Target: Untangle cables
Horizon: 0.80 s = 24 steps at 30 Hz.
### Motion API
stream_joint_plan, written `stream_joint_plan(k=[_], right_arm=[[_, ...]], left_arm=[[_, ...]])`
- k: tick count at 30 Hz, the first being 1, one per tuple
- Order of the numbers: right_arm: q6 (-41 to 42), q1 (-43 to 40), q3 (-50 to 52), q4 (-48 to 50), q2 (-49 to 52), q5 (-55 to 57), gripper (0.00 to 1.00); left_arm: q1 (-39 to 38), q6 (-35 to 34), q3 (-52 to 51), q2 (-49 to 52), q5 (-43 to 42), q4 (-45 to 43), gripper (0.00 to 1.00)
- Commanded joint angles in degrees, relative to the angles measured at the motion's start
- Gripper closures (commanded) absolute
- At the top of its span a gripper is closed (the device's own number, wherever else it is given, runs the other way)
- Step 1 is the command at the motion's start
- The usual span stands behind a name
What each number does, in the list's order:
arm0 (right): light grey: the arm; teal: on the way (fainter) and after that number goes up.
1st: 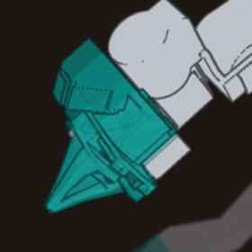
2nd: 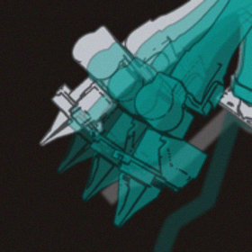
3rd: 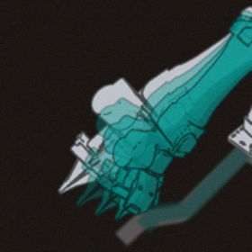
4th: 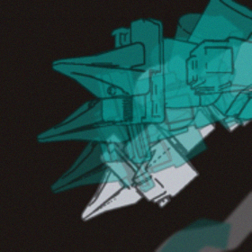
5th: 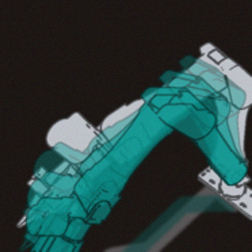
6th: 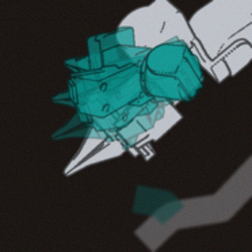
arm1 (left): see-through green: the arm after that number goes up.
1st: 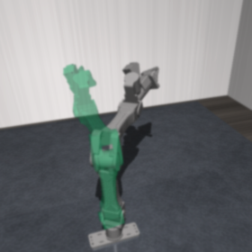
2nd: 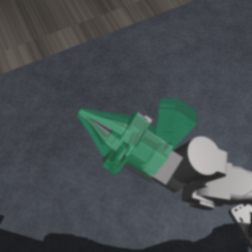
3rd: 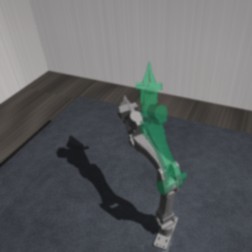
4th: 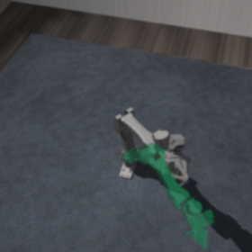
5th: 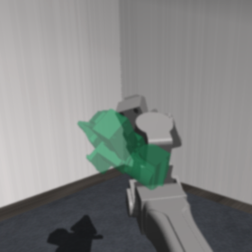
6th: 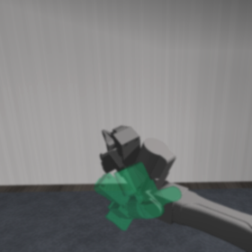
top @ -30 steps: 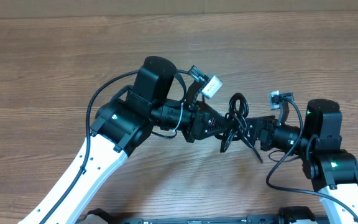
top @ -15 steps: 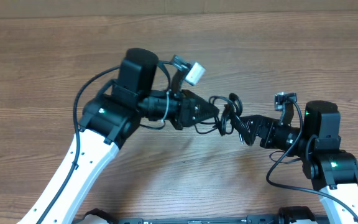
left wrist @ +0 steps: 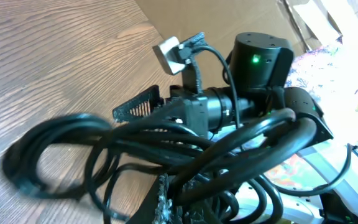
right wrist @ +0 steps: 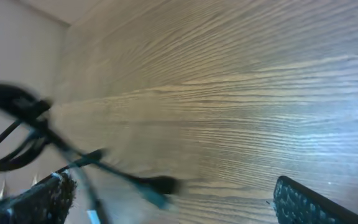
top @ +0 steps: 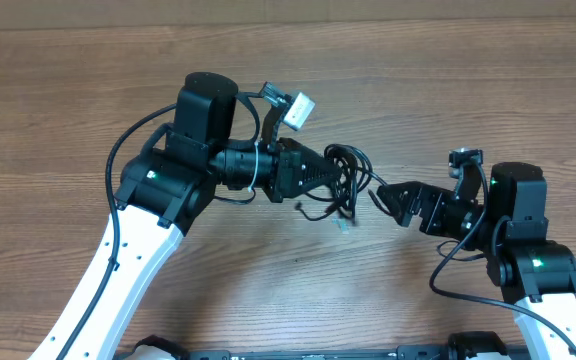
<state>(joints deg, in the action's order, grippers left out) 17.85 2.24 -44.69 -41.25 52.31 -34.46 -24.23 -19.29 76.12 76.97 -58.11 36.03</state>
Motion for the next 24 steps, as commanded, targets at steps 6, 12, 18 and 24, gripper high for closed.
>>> stream_joint_plan(k=[6, 12, 18, 24], right_arm=[[-10.45, -0.07, -0.28, 1.51, -0.11, -11.93, 0.0], [-5.4, -0.07, -0.39, 1.88, -0.11, -9.77, 0.0], [-5.99, 0.0, -2.43, -1.2, -0.11, -9.81, 0.0], [-14.91, 0.61, -8.9, -11.37, -0.11, -9.79, 0.0]], left_arm=[[-0.42, 1.18, 0.96, -1.22, 32.96, 8.31, 0.96], [-1.9, 1.2, 0.96, -1.25, 53.55, 15.52, 0.96], [-5.09, 7.19, 0.98, -1.25, 61.02, 16.63, 0.96], [-17.2, 19.17, 0.98, -1.25, 72.81, 15.41, 0.96]])
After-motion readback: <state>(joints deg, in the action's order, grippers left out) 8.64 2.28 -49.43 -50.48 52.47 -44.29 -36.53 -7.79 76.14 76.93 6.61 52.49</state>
